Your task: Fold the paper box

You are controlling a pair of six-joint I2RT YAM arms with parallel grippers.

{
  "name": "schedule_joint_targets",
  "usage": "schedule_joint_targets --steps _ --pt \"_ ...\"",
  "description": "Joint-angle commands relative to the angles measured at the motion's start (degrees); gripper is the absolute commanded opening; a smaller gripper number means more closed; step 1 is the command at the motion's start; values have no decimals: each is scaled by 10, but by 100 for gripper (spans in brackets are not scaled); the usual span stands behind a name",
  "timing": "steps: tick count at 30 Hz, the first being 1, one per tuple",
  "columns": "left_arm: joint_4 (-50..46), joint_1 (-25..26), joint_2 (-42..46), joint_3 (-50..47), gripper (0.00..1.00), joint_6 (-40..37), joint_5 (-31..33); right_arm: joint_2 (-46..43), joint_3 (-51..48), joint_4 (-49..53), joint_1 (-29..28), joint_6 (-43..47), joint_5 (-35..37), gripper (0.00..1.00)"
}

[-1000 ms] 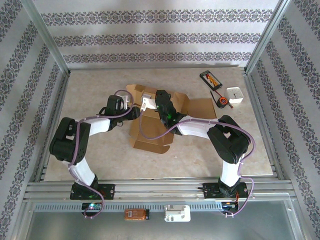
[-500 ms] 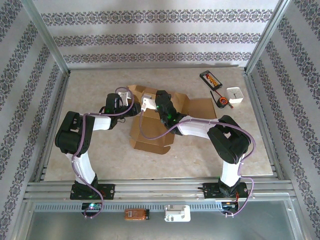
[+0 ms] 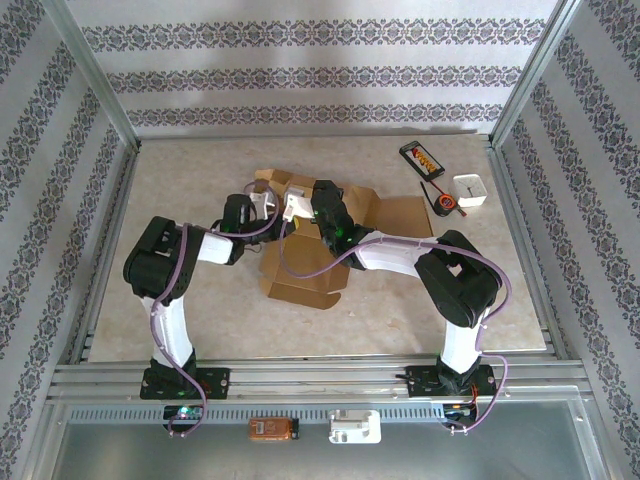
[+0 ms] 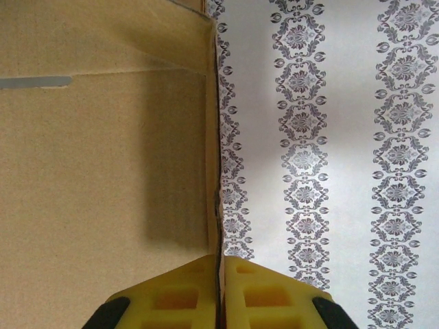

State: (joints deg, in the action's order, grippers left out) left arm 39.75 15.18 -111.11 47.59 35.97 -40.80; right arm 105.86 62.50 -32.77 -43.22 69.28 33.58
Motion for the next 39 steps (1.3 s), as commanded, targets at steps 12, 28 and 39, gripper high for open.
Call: schedule_joint_targets --steps 12,28,39 --pt "-367 -10 118 64 55 -234 218 1 11 -5 3 -18 7 10" --pt "-388 -18 8 173 34 -185 110 -4 6 0 4 -15 6 10" --pt "-367 31 46 165 10 -126 140 7 16 1 1 -17 5 11"
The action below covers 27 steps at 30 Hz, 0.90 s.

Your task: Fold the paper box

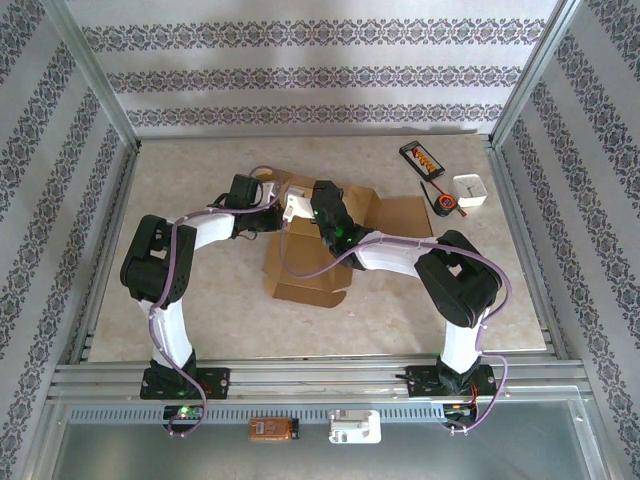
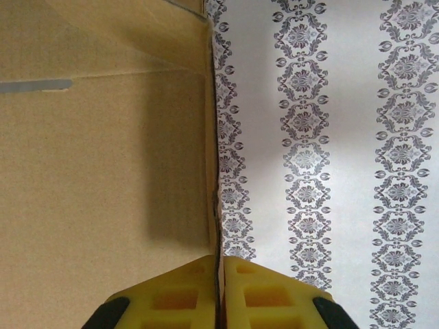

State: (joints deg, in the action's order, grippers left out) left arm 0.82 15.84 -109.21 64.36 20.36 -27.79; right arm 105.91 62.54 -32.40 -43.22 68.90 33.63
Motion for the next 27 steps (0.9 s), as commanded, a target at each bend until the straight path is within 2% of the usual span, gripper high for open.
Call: schedule_joint_targets --steps 1,10,17,21,27 --pt "27 34 28 -3 10 35 18 6 16 -3 1 -13 5 10" --pt "73 72 -23 7 27 73 22 1 10 -2 2 -17 6 11" --pt "113 71 -30 -13 28 95 7 -1 8 -2 4 -18 7 11" --pt "106 63 16 -29 30 73 25 -5 4 -2 7 -14 8 11" --pt "77 -10 135 -84 54 2 59 -19 -9 -3 12 -15 6 10"
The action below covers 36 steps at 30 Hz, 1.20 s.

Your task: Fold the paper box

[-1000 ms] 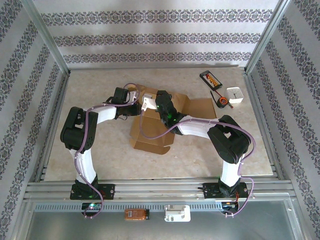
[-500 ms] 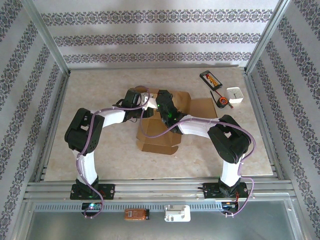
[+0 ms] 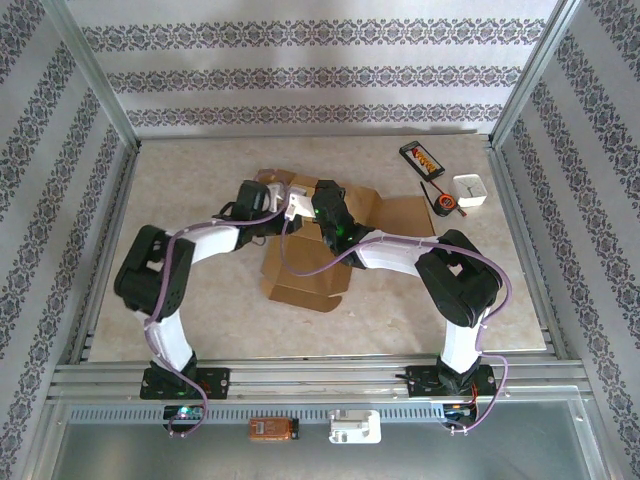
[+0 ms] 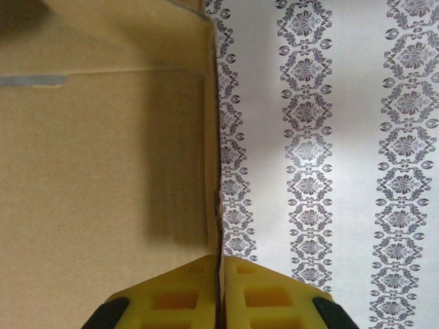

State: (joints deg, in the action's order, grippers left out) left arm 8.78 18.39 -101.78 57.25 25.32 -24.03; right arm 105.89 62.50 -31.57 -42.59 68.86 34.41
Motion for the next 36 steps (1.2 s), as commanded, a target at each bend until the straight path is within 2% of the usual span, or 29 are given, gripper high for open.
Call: schedule_joint_targets --steps 1,4,6,8,11,15,21,26,28,31,36 --pt "-2 -52 79 -23 57 -70 14 -20 -10 -12 6 -15 -1 10" --pt "-3 -88 121 -46 60 -175 -29 -20 -12 -14 5 -17 0 10" --pt "-18 -101 135 -46 62 -257 -32 -20 -12 -15 5 -18 0 10" --pt "-43 -112 132 -32 66 -359 -63 -20 -12 -17 4 -16 -1 10" --pt "-86 -126 97 9 72 -451 -132 -21 -13 -18 1 -12 -7 10" --pt "-113 -141 28 79 75 -458 -203 -21 -13 -22 -10 17 -3 10" --pt "-125 -142 -59 148 75 -458 -246 -28 -10 -19 -24 16 -12 10" --pt "-188 -141 -76 169 64 -495 -283 -25 -5 -16 -32 17 -11 11" --pt "-190 -141 -68 158 55 -493 -273 -22 -4 -16 -31 19 -8 10" --pt "-187 -141 -51 141 36 -490 -246 -21 -2 -16 -31 20 -8 11" --pt "-208 -140 -20 132 33 -491 -180 -23 -3 -16 -30 21 -7 11"
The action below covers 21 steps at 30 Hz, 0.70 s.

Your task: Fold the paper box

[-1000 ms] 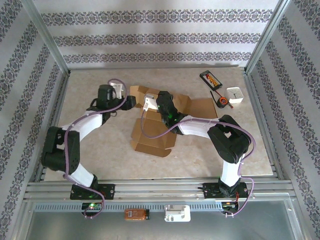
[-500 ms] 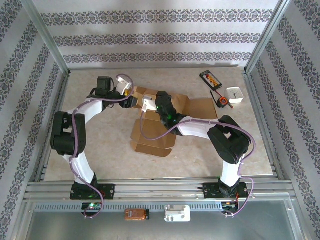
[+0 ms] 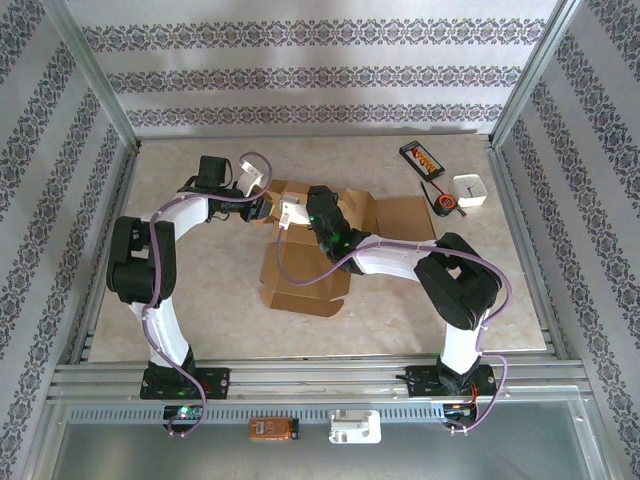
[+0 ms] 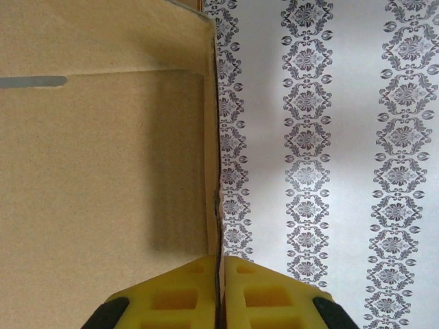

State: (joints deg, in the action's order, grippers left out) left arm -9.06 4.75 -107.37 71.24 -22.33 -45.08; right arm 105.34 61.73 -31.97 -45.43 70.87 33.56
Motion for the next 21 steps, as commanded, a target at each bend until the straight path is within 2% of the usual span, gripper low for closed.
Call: schedule_joint_targets --steps 1,4,9,10,13,14,16,17,19,21 --pt "-27 -4 41 -11 30 -14 38 -18 5 -12 -1 1 2 11" --pt "-14 -3 43 -10 16 5 57 -20 5 -12 -3 0 2 11" --pt "10 7 44 -9 3 25 87 -24 7 -11 -12 4 7 12" --pt "18 11 45 -10 0 23 92 -27 6 -9 -15 3 7 16" --pt "35 24 46 -10 0 3 118 -42 7 21 -29 -17 5 32" --pt "46 28 47 -13 0 -8 128 -53 7 45 -33 -39 -1 40" --pt "68 33 50 -20 0 -44 126 -80 22 140 -41 -107 -25 50" --pt "80 35 51 -26 0 -68 119 -95 37 214 -42 -155 -53 56" --pt "107 37 58 -43 0 -104 103 -120 75 357 -41 -240 -128 62" --pt "133 39 62 -61 0 -123 97 -136 113 446 -39 -320 -189 70"
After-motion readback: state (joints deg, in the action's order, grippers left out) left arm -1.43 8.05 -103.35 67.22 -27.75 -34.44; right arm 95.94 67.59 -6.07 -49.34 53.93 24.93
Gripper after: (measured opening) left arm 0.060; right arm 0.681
